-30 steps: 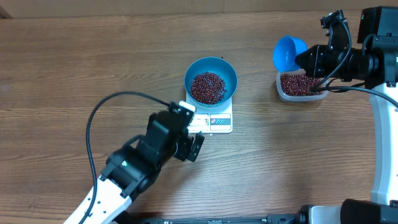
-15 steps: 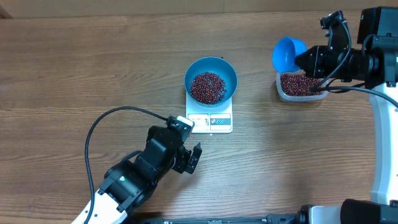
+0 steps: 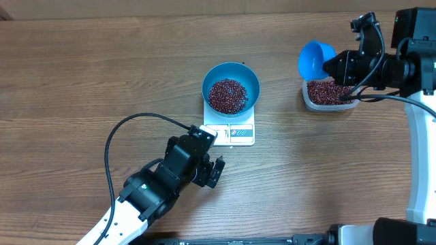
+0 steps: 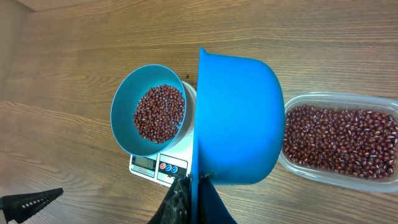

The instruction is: Scoop item into bowl and weigh 150g on scale

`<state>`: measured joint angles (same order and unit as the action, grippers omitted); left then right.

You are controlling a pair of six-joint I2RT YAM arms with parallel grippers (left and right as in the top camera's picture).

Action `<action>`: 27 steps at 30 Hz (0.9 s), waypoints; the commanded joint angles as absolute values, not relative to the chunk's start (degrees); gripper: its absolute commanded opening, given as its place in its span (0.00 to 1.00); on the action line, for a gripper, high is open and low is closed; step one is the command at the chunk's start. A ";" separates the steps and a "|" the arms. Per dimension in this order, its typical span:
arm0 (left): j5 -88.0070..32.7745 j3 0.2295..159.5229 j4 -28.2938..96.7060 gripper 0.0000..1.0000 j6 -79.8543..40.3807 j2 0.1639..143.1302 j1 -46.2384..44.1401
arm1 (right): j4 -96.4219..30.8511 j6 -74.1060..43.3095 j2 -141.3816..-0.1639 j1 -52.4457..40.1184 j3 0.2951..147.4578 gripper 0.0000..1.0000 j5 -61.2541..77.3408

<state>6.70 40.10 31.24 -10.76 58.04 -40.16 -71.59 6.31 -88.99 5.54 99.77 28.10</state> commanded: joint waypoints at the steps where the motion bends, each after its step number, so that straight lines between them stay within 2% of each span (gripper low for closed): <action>1: 7.05 39.57 31.00 0.99 -11.55 58.46 -40.53 | -71.50 7.44 -87.55 5.76 101.71 0.04 28.56; 10: 12.51 39.57 31.22 1.00 -11.57 58.50 -40.51 | -72.16 8.05 -87.55 5.76 101.71 0.04 28.12; 27: 12.43 39.57 29.67 1.00 -11.81 58.50 -40.51 | -72.16 8.05 -87.55 5.76 101.71 0.04 27.90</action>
